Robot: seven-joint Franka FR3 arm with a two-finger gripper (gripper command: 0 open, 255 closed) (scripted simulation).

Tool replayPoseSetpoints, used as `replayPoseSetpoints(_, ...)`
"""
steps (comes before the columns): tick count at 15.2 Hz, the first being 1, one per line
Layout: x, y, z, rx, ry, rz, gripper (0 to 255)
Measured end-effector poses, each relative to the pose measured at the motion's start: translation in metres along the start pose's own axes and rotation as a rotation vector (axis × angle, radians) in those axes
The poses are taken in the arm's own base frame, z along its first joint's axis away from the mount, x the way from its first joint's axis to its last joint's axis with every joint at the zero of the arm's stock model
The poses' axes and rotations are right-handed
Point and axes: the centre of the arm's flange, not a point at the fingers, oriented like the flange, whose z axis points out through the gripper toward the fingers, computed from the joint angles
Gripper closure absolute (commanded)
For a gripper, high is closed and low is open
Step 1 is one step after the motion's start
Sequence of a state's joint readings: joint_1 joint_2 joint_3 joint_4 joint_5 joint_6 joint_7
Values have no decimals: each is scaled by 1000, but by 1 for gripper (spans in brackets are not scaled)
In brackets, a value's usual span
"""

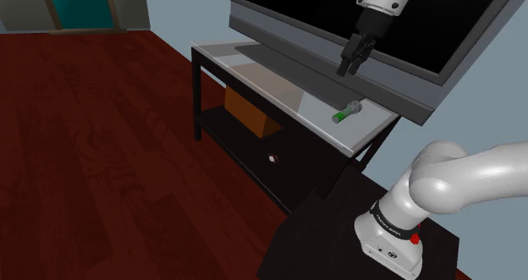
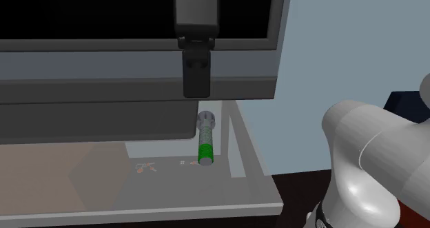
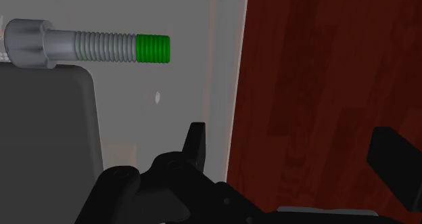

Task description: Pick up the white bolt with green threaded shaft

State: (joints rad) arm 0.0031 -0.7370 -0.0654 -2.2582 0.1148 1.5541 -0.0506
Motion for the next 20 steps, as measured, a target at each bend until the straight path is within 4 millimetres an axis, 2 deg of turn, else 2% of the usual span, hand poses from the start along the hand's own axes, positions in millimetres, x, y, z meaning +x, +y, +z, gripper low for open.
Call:
replayPoseSetpoints(3, -6, 5, 9, -14, -13, -102, 0)
replayPoseSetpoints(8, -28, 38, 50, -66, -63, -537, 0)
replayPoseSetpoints(12, -33, 69, 83, -110, -107, -905, 0)
replayPoseSetpoints(17, -24, 113, 120, -167, -162, -1368, 0)
replayPoseSetpoints(20, -22, 122, 135, -179, -176, -1471, 0)
